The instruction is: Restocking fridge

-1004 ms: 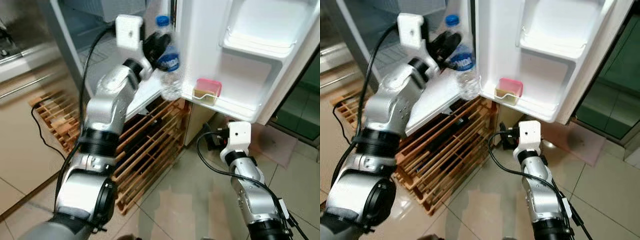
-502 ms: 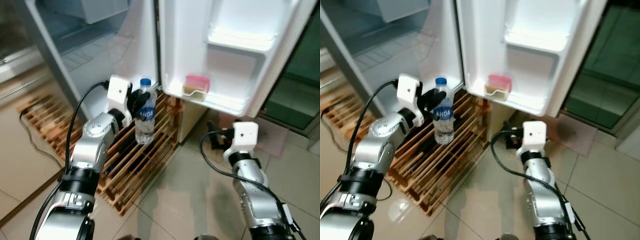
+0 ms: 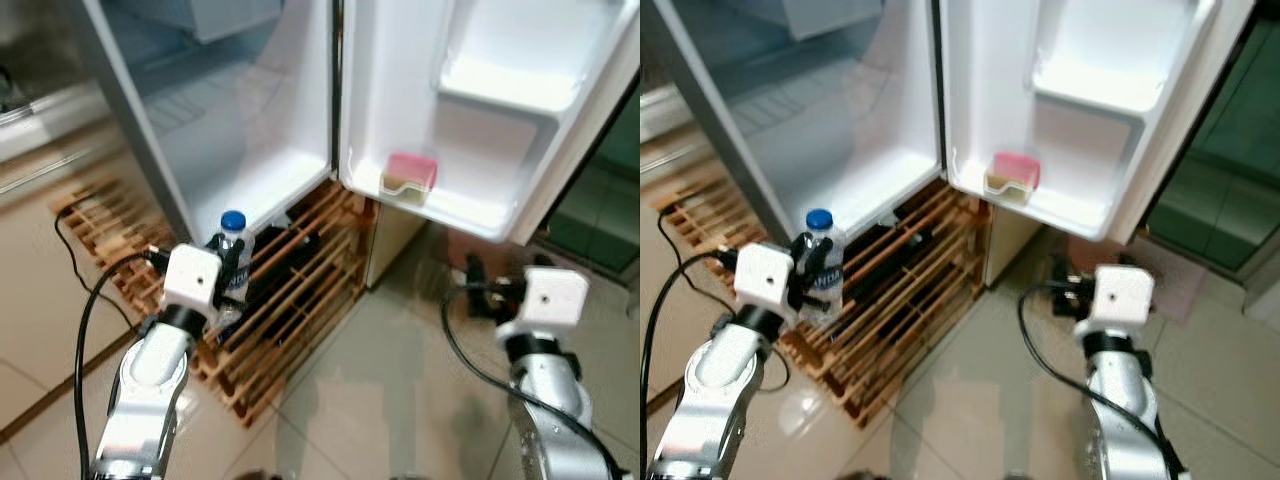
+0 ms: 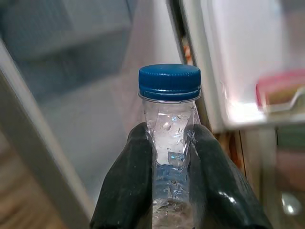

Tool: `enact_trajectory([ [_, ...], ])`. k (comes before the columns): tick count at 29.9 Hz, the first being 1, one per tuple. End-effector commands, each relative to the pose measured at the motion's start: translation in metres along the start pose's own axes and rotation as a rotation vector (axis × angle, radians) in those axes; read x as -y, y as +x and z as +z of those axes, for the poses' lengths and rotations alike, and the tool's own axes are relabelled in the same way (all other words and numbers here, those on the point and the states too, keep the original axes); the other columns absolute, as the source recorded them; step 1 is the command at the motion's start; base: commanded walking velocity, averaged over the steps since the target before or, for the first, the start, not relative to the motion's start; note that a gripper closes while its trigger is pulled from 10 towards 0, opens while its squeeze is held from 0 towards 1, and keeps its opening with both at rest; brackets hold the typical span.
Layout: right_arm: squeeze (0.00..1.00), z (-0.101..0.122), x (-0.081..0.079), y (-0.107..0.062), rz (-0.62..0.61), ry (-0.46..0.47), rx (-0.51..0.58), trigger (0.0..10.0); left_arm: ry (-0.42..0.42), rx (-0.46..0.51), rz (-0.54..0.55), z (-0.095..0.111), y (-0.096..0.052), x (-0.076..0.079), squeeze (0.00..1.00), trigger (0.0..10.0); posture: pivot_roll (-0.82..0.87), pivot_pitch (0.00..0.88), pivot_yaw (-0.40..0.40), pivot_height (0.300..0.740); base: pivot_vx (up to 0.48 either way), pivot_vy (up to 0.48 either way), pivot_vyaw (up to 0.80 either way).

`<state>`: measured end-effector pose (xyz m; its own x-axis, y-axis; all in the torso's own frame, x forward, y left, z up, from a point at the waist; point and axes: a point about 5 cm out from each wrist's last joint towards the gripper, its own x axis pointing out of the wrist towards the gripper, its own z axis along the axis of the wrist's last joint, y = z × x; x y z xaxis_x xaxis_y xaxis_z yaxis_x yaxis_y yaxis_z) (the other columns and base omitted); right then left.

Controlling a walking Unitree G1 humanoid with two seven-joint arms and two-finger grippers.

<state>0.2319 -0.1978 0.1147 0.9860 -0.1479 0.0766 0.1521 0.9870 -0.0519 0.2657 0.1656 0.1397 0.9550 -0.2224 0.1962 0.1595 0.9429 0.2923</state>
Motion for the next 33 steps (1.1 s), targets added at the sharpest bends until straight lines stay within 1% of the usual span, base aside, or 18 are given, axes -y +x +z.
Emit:
enact_trajectory([
  [1, 0.10, 0.001, 0.001, 0.000, 0.006, 0.010, 0.008, 10.0, -0.007, 0.039, 0.002, 0.010, 0.006, 0.003, 0.00, 10.0, -0.10, 0.000, 0.040, 0.740, 0.000, 0.000, 0.00],
  [2, 0.10, 0.000, -0.001, 0.000, 0.018, 0.004, 0.009, 10.0, -0.034, 0.010, -0.024, 0.007, 0.010, 0.010, 0.00, 10.0, -0.11, 0.000, 0.042, 0.740, 0.000, 0.000, 0.00],
  [4, 0.10, 0.000, -0.001, 0.000, 0.018, 0.004, 0.009, 10.0, -0.034, 0.010, -0.024, 0.007, 0.010, 0.010, 0.00, 10.0, -0.11, 0.000, 0.042, 0.740, 0.000, 0.000, 0.00],
  [5, 0.11, 0.000, -0.003, 0.001, 0.028, -0.003, 0.008, 10.0, -0.072, -0.015, -0.050, 0.006, 0.013, 0.017, 0.00, 10.0, -0.11, 0.000, 0.044, 0.740, 0.000, 0.000, 0.00],
  [6, 0.10, 0.001, -0.004, 0.001, 0.033, -0.008, 0.005, 10.0, -0.123, -0.019, -0.084, 0.007, 0.014, 0.024, 0.00, 10.0, -0.12, 0.000, 0.046, 0.740, 0.000, 0.000, 0.00],
  [7, 0.10, 0.001, -0.004, 0.001, 0.033, -0.008, 0.005, 10.0, -0.123, -0.019, -0.084, 0.007, 0.014, 0.024, 0.00, 10.0, -0.12, 0.000, 0.046, 0.740, 0.000, 0.000, 0.00],
  [8, 0.10, 0.001, -0.004, 0.001, 0.041, -0.022, 0.003, 10.0, -0.175, -0.023, -0.110, 0.008, 0.015, 0.029, 0.00, 10.0, -0.12, 0.000, 0.046, 0.740, 0.000, 0.000, 0.00],
  [9, 0.10, 0.002, -0.004, 0.002, 0.047, -0.032, 0.002, 10.0, -0.202, -0.007, -0.128, 0.011, 0.017, 0.032, 0.00, 10.0, -0.13, 0.000, 0.047, 0.740, 0.480, 0.000, 0.00],
  [13, 0.10, 0.001, -0.004, 0.002, 0.052, -0.040, 0.001, 10.0, -0.211, 0.000, -0.135, 0.012, 0.019, 0.034, 0.00, 10.0, -0.13, 0.000, 0.047, 0.740, 0.480, 0.000, 0.00],
  [14, 0.10, 0.002, -0.004, 0.004, 0.055, -0.050, 0.007, 10.0, -0.223, 0.021, -0.135, 0.017, 0.023, 0.035, 0.00, 10.0, -0.14, 0.000, 0.043, 0.740, 0.480, 0.000, 0.00],
  [16, 0.10, 0.009, -0.004, 0.008, 0.059, -0.072, 0.044, 10.0, -0.249, 0.054, -0.127, 0.025, 0.028, 0.036, 0.00, 10.0, -0.15, 0.000, 0.038, 0.740, 0.476, 0.000, 0.00],
  [19, 0.10, 0.018, -0.004, 0.010, 0.066, -0.087, 0.084, 10.0, -0.265, 0.070, -0.113, 0.029, 0.030, 0.036, 0.00, 10.0, -0.15, 0.000, 0.032, 0.740, 0.465, 0.000, 0.00],
  [21, 0.10, 0.019, -0.003, 0.010, 0.069, -0.089, 0.084, 10.0, -0.286, 0.067, -0.115, 0.031, 0.032, 0.037, 0.00, 10.0, -0.15, 0.000, 0.031, 0.740, 0.461, 0.000, 0.00],
  [24, 0.10, 0.018, -0.004, 0.010, 0.073, -0.089, 0.080, 10.0, -0.289, 0.088, -0.115, 0.037, 0.034, 0.037, 0.00, 10.0, -0.15, 0.000, 0.032, 0.740, 0.461, 0.000, 0.00],
  [27, 0.10, 0.017, -0.005, 0.011, 0.075, -0.088, 0.080, 10.0, -0.301, 0.092, -0.108, 0.037, 0.035, 0.036, 0.00, 10.0, -0.14, 0.000, 0.032, 0.740, 0.449, 0.000, 0.00],
  [32, 0.10, 0.016, -0.009, 0.008, 0.102, -0.067, 0.079, 10.0, -0.309, 0.097, -0.087, 0.039, 0.035, 0.033, 0.00, 10.0, -0.14, 0.000, 0.031, 0.740, 0.329, 0.347, 0.00],
  [33, 0.11, 0.014, -0.010, 0.000, 0.140, -0.073, 0.071, 10.0, -0.304, 0.100, -0.088, 0.040, 0.035, 0.033, 0.00, 10.0, -0.13, 0.000, 0.027, 0.740, 0.315, 0.364, 0.00],
])
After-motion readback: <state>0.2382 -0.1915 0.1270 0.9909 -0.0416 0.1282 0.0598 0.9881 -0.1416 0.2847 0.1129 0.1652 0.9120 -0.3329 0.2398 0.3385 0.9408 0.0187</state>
